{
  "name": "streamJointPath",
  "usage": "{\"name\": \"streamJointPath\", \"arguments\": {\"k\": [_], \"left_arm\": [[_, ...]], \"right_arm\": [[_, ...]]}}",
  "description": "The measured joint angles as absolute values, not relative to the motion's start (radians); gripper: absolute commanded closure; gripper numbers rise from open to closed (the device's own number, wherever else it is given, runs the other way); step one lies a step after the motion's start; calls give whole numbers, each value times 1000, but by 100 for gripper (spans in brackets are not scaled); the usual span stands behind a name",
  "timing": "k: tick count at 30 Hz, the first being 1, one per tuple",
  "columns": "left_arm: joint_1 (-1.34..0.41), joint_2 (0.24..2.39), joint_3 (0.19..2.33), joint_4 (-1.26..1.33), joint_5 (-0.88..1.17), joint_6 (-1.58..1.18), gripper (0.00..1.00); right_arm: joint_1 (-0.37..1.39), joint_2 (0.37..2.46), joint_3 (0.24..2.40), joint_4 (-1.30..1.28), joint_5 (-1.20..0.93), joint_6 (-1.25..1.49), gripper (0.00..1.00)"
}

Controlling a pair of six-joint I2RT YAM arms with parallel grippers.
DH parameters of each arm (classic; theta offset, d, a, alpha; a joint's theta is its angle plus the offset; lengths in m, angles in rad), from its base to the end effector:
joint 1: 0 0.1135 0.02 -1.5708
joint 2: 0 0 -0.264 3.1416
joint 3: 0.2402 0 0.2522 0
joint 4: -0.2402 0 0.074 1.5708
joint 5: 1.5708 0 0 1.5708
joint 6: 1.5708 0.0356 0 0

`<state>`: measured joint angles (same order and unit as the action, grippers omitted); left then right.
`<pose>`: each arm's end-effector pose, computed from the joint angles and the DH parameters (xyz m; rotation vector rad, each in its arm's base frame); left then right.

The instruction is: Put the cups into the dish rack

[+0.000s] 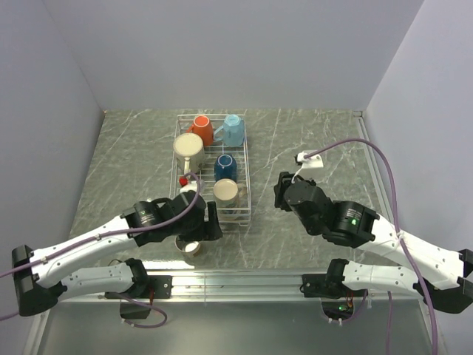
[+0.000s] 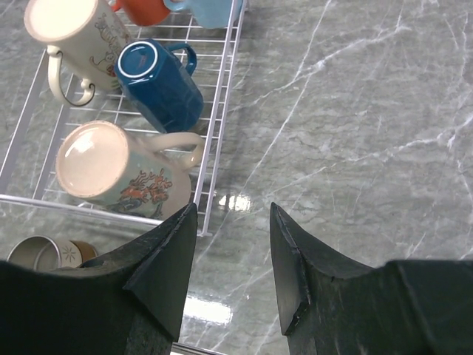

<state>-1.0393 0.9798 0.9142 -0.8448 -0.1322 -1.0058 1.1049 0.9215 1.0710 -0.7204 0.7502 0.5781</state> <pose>0.0995 -0.1600 0.2902 -0.0155 2.6085 -0.6729 0.1016 0.1480 0.3655 -0.1024 1.9854 0.2817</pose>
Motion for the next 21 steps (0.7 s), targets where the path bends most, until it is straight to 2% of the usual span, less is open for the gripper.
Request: {"name": "streamJointPath", "arguments": {"k": [3, 11, 20, 21], "left_arm": [[-1062, 1009, 902, -863, -170, -1059, 26], [-1080, 1055, 857, -925, -245, -1133, 27], [-1082, 1102, 801, -921, -294, -1172, 33], [-1081, 1108, 784, -909, -294, -1172, 39]], "right_arm": [[1102, 900, 1058, -721, 745, 578, 49], [1099, 854, 1038, -764, 740, 596, 49], [1099, 815, 1018, -806, 740, 628, 50], [1099, 815, 1018, -808, 740, 630, 50]]}}
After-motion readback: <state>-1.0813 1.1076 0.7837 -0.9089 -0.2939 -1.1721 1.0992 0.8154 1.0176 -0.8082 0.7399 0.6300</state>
